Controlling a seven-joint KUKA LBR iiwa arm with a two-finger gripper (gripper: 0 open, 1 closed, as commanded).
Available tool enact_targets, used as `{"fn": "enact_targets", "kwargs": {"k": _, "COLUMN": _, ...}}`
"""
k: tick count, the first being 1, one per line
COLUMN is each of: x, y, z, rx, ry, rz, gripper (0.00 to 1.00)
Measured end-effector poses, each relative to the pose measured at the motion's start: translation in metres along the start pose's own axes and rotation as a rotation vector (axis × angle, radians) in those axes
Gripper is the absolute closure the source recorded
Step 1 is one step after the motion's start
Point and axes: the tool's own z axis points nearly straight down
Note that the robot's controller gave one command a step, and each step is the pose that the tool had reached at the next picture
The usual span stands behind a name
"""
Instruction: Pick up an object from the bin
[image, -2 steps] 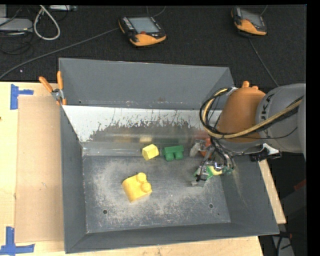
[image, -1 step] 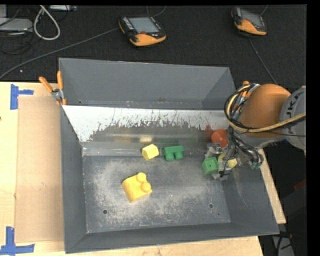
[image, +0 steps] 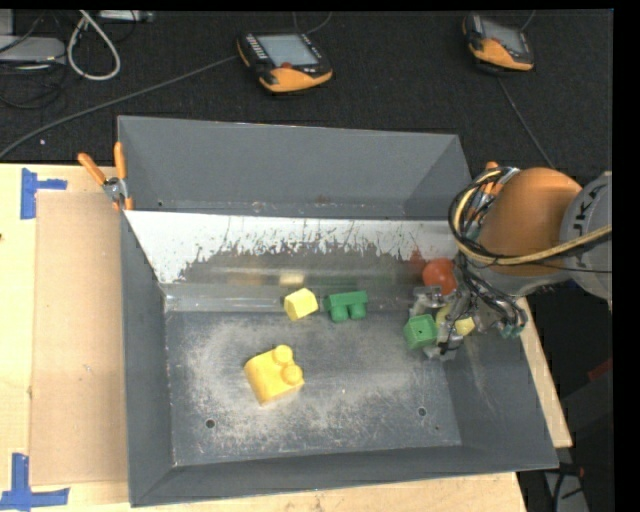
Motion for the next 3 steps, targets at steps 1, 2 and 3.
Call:
{"fn": "enact_targets", "kwargs": {"k": 1, "x": 0.003, "y": 0.001, "z": -0.034, "rx": -0.002, "ry": 0.009, "rz": 0.000, "gripper": 1.00}}
{"fn": "enact_targets", "kwargs": {"k": 2, "x": 0.001, "y": 0.002, "z": -0.078, "rx": -0.001, "ry": 0.008, "rz": 0.000, "gripper": 1.00}}
{"fn": "enact_targets", "kwargs": {"k": 3, "x": 0.000, "y": 0.003, "z": -0.136, "rx": -0.001, "ry": 0.006, "rz": 0.001, "gripper": 1.00}}
